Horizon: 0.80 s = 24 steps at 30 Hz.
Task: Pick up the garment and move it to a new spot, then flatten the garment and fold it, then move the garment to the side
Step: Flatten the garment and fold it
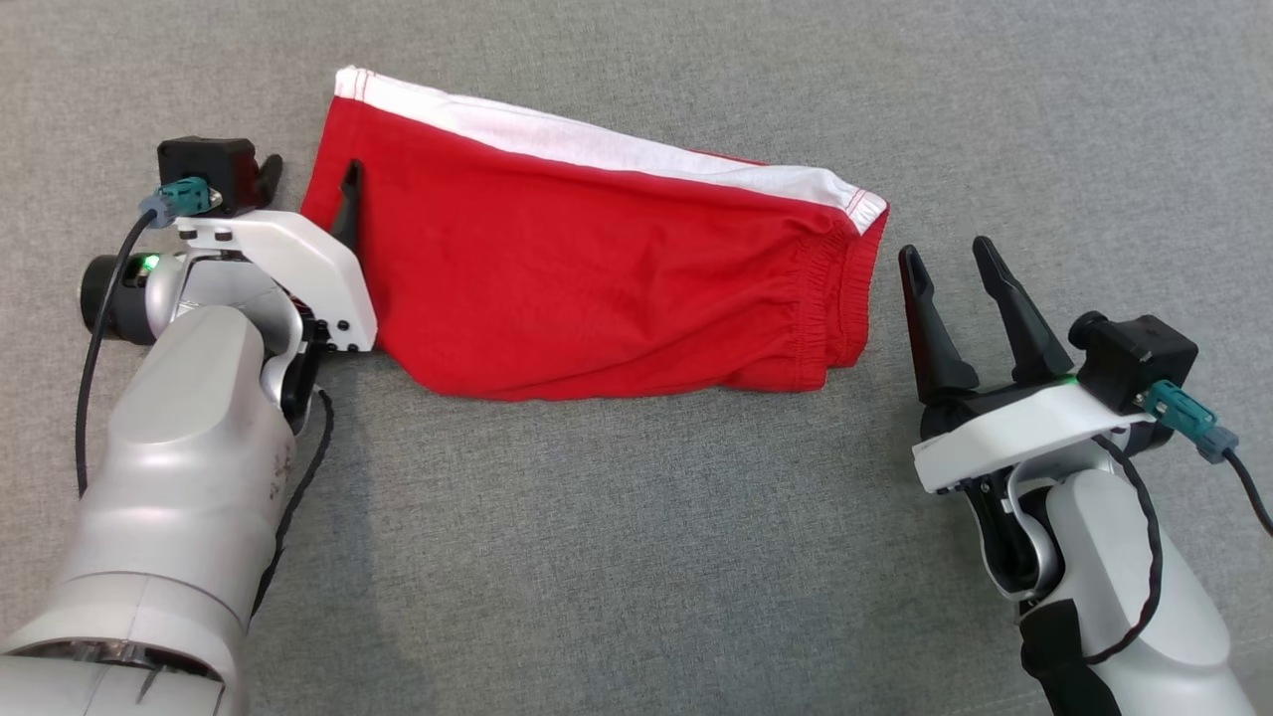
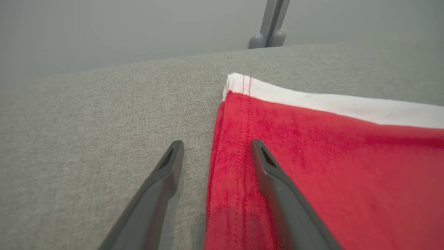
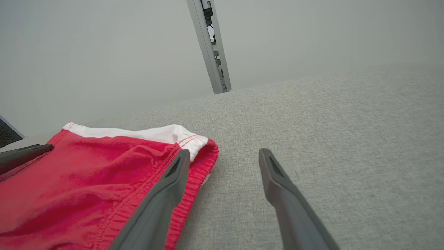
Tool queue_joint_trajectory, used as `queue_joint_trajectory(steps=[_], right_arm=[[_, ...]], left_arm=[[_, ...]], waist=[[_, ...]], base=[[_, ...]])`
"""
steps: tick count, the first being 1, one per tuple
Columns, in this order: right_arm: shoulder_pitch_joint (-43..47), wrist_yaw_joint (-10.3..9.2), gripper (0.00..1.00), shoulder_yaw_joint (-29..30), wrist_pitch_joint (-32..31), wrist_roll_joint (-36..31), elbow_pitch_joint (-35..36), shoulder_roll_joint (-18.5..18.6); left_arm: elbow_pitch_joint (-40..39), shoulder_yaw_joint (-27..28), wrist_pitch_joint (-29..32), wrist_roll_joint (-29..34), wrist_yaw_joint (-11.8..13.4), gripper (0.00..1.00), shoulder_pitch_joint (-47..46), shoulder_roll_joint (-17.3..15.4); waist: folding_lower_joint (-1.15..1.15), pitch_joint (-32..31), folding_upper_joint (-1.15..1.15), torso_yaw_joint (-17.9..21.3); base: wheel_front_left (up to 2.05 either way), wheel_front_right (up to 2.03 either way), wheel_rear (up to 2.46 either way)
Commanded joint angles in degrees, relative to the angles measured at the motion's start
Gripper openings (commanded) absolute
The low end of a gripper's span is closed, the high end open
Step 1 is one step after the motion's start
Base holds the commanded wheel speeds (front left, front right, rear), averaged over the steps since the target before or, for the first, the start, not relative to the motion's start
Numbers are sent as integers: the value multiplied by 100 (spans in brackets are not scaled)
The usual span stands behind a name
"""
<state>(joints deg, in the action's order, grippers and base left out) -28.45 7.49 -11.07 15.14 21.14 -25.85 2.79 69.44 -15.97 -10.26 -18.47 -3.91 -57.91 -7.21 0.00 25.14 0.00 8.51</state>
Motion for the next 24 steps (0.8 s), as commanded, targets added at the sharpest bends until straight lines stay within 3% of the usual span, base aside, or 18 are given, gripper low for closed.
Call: queue_joint_trajectory(steps=[1, 10, 11, 12, 13, 24], right_arm=[[79, 1, 100, 57, 0, -34, 29, 29], [224, 1, 100, 99, 0, 11, -41, 28], [237, 1, 100, 93, 0, 8, -49, 28], [245, 1, 100, 90, 0, 12, -52, 28], [251, 1, 100, 88, 0, 21, -59, 29], [550, 1, 100, 185, 0, -17, -235, 28]], left_arm=[[57, 40, 89, -100, -47, 100, -108, 33], [327, -12, 1040, -315, -186, 100, -25, 156], [346, -39, 1117, -302, -186, 61, 24, 156], [364, -43, 1171, -320, -190, 15, 67, 162], [376, -56, 1180, -320, -191, 0, 92, 150], [400, -180, 643, -330, -77, 0, 682, 215]], waist=[[0, -62, 0, -15], [0, -254, 0, -10], [0, -270, 0, -3], [0, -287, 0, 3], [0, -306, 0, 12], [0, -908, 0, -184]], base=[[0, 0, 0], [0, 0, 0], [0, 0, 0], [0, 0, 0], [0, 0, 0], [0, 0, 0]])
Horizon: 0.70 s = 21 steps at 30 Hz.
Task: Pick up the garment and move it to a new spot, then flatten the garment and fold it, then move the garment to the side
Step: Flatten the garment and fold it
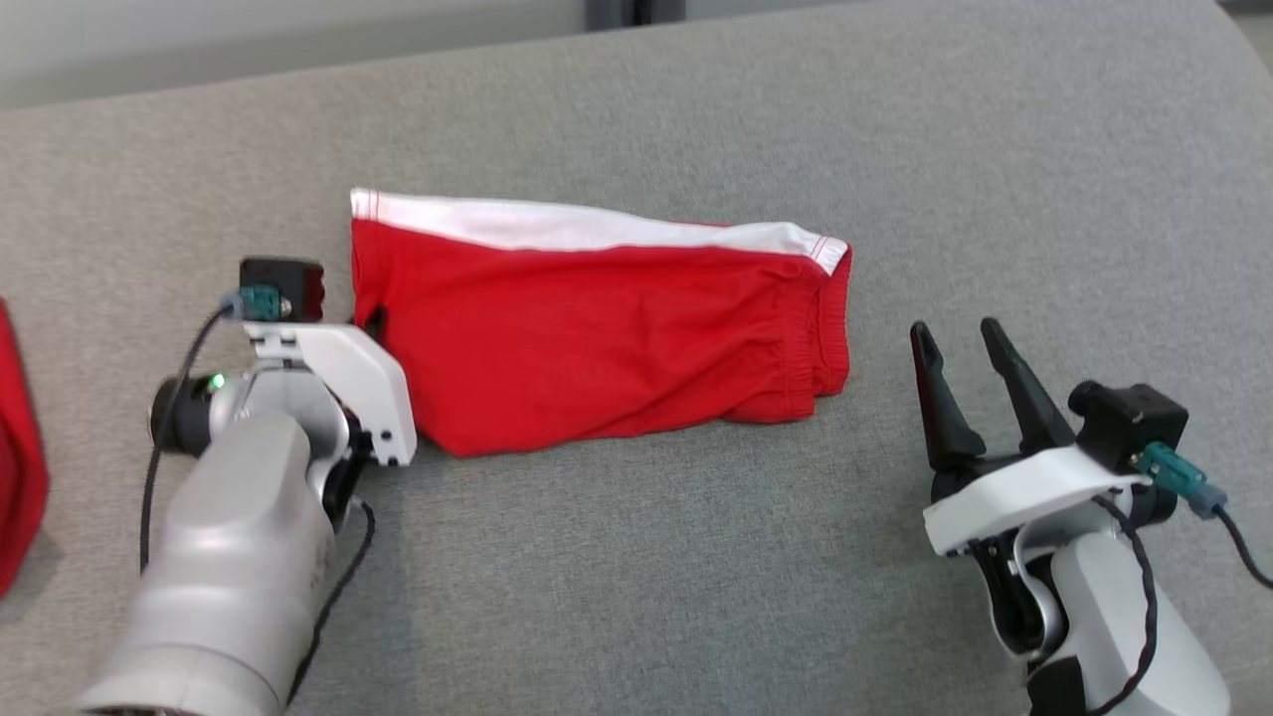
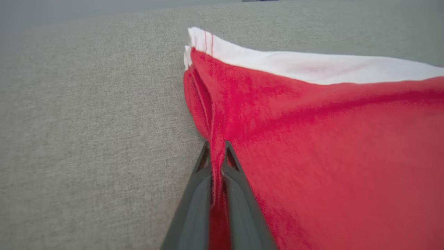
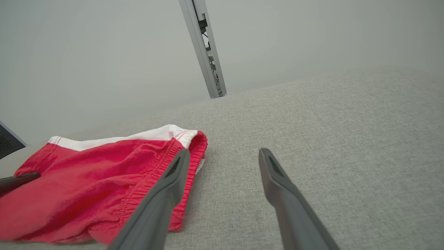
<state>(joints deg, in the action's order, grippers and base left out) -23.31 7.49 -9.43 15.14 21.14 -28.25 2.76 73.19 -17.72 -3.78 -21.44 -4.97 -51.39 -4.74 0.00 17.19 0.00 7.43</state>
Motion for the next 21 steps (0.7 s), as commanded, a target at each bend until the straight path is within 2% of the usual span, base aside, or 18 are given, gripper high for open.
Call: queue_joint_trajectory(steps=[1, 10, 15, 17, 21], right_arm=[[88, 1, 100, 23, 0, -28, -19, 31], [527, 1, 100, 0, 0, -68, -264, 30], [641, 1, 100, -56, 0, -113, -340, 33], [640, 1, 100, -66, 0, -124, -351, 33], [662, 1, 100, -89, 0, -120, -376, 32]], left_arm=[[27, 12, -65, -70, 38, 0, 122, -15], [34, 55, -592, -333, 106, 0, 942, 134], [-72, -34, -912, -330, 266, 0, 1206, 163], [-163, -77, -1024, -275, 363, 100, 1314, 166], [-525, -120, -1138, -143, 579, 100, 1582, 106]], waist=[[0, -197, 0, -112], [0, -834, 0, -442], [0, -914, 0, -500], [0, -929, 0, -502], [0, -972, 0, -506]], base=[[0, 0, 0], [0, 0, 0], [0, 0, 0], [0, 0, 0], [0, 0, 0]])
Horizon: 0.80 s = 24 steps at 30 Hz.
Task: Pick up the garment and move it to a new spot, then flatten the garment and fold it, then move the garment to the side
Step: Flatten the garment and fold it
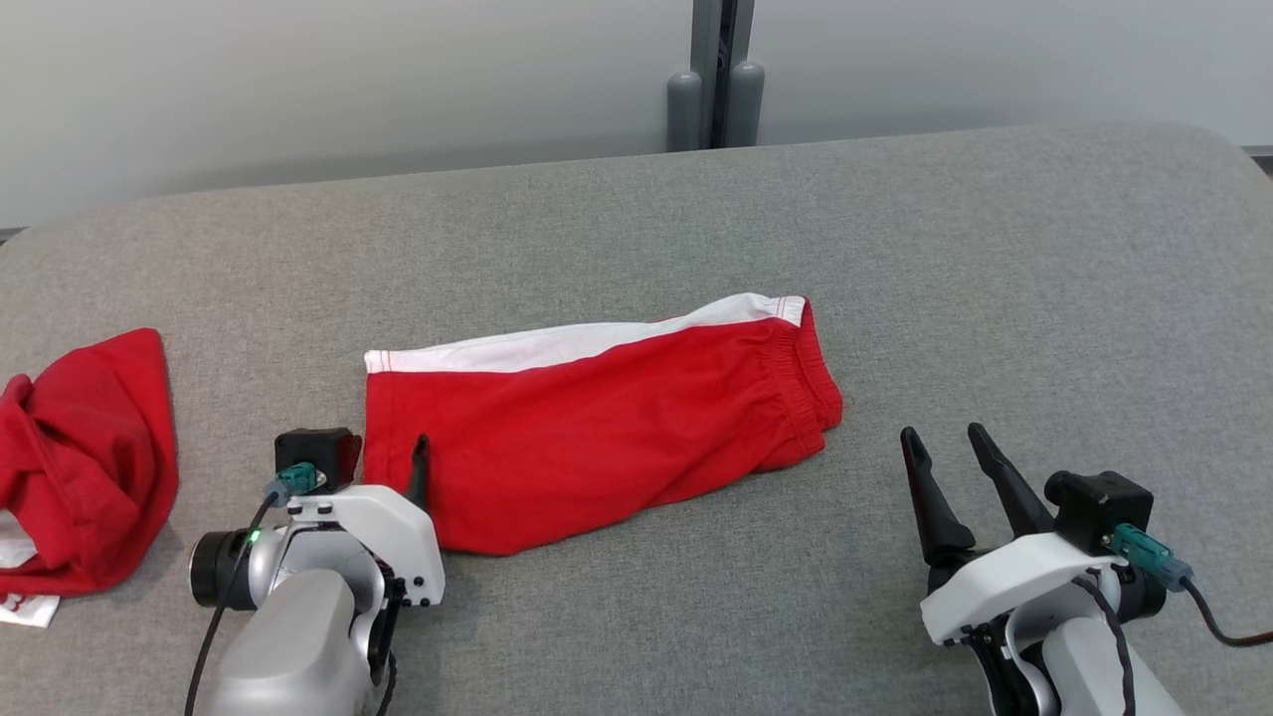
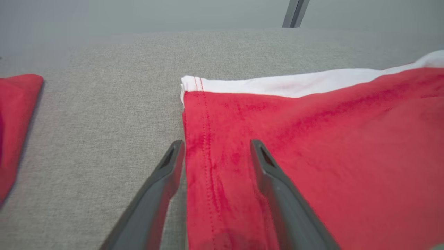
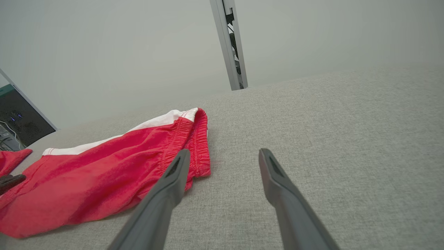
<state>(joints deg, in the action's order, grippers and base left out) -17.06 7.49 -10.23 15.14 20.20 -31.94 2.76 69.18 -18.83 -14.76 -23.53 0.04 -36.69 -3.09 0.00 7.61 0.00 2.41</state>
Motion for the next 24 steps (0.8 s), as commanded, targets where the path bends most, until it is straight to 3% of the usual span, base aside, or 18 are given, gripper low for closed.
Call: queue_joint_trajectory(steps=[1, 7, 15, 24], right_arm=[[47, 1, 100, -3, -1, -29, -11, 32], [33, 1, 100, -18, -1, -39, -70, 29], [-284, 1, 100, -86, -1, -157, -387, 30], [-913, 1, 100, 22, -1, -408, -1331, 32]], left_arm=[[-357, 13, -44, 109, 157, 100, 187, -92], [-1797, 195, -40, 459, 533, 100, 1012, -240], [-2780, 338, -42, 783, 663, 100, 1737, -210], [-3182, 344, -42, 992, 568, 100, 2066, -64]], waist=[[0, -20, 0, -16], [0, -75, 0, -121], [0, 17, 0, -381], [0, 315, 0, -830]], base=[[0, 0, 0], [0, 0, 0], [0, 0, 0], [0, 0, 0]])
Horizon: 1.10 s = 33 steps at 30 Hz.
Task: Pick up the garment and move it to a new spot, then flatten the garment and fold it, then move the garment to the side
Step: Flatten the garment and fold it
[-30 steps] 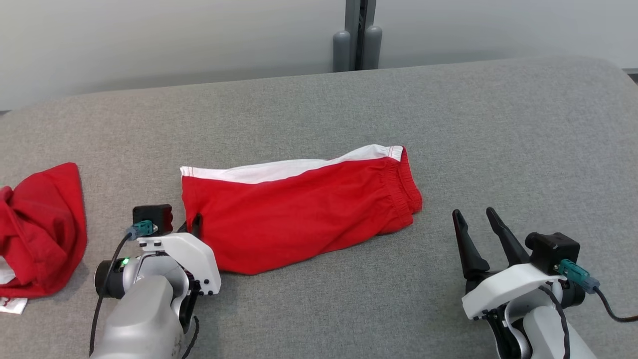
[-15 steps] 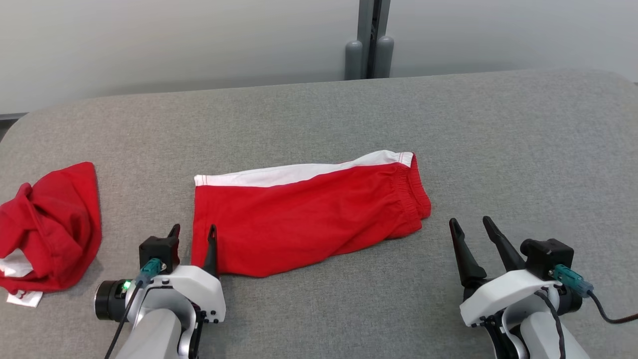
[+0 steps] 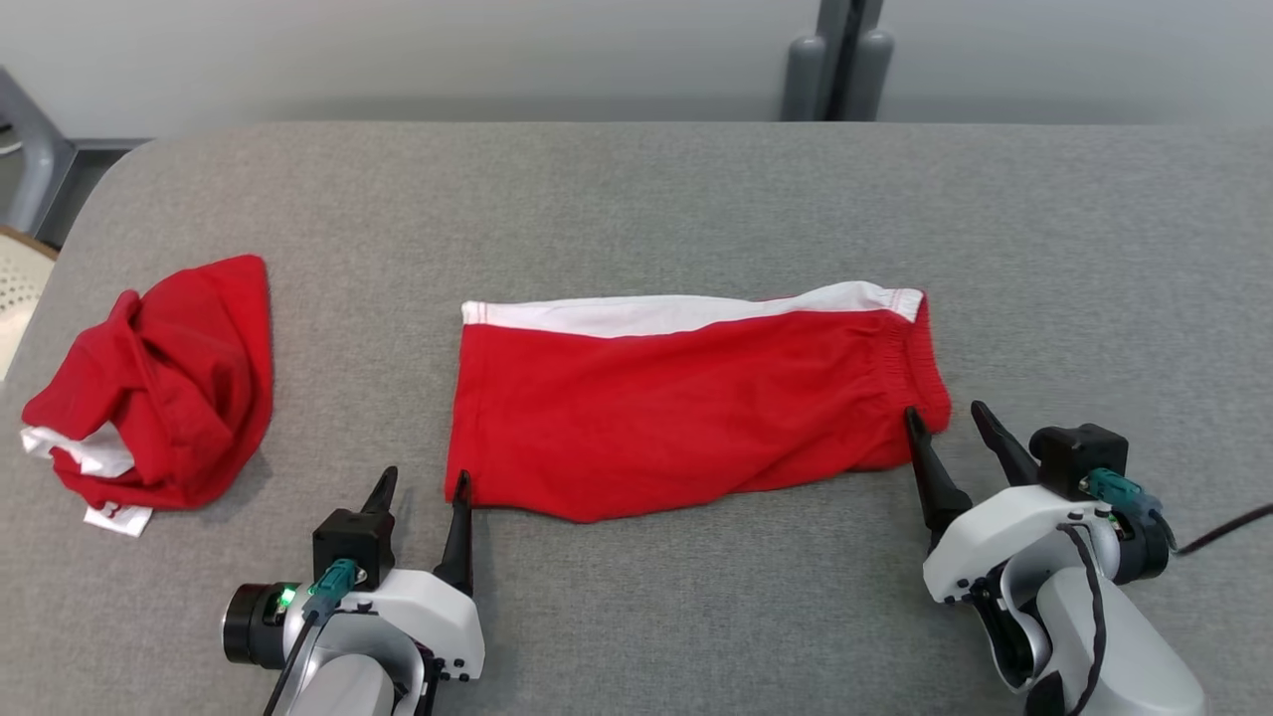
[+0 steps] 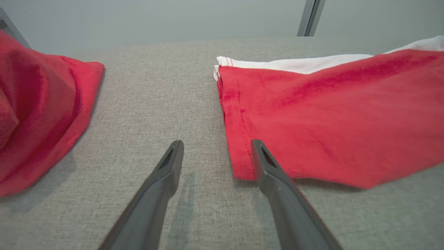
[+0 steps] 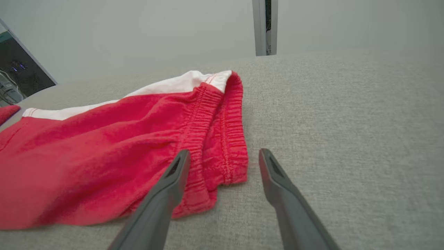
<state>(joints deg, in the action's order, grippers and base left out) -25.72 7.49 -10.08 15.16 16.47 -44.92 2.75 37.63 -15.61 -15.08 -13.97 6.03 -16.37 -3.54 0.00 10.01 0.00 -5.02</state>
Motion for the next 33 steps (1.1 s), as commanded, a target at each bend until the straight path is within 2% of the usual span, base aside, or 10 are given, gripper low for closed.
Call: queue_joint_trajectory(steps=[1, 9, 15, 18, 19, 27, 33], right_arm=[[-119, 1, 100, 4, -3, -42, -168, 32], [-485, 1, 100, -222, -182, 384, -1021, 30], [-491, 1, 100, -704, -275, 1101, -1185, -1], [-505, 4, 22, -917, -213, 1376, -1188, -14], [-504, 6, 0, -946, -172, 1461, -1173, -13], [-536, 0, 0, -755, -1, 1680, -1180, 90], [-457, 0, 0, -454, 7, 1641, -838, 237]], left_arm=[[-35, 42, -11, 39, -41, 100, 43, -15], [-48, 93, -11, 115, -84, 100, -8, 32], [-75, 38, -11, 140, -154, 100, -104, 50], [-85, 15, -11, 152, -184, 100, -130, 48], [-86, 5, -11, 161, -184, 100, -135, 49], [-82, -88, -11, 92, -205, 100, -5, 52], [-51, -193, -11, 77, -216, 100, 30, 50]], waist=[[0, 96, 0, -122], [0, 198, 0, -247], [0, 268, 0, -239], [0, 293, 0, -240], [0, 298, 0, -243], [0, 239, 0, -177], [0, 171, 0, -45]], base=[[0, 0, 0], [0, 0, 0], [0, 0, 0], [0, 0, 0], [0, 0, 0], [0, 0, 0], [0, 0, 0]])
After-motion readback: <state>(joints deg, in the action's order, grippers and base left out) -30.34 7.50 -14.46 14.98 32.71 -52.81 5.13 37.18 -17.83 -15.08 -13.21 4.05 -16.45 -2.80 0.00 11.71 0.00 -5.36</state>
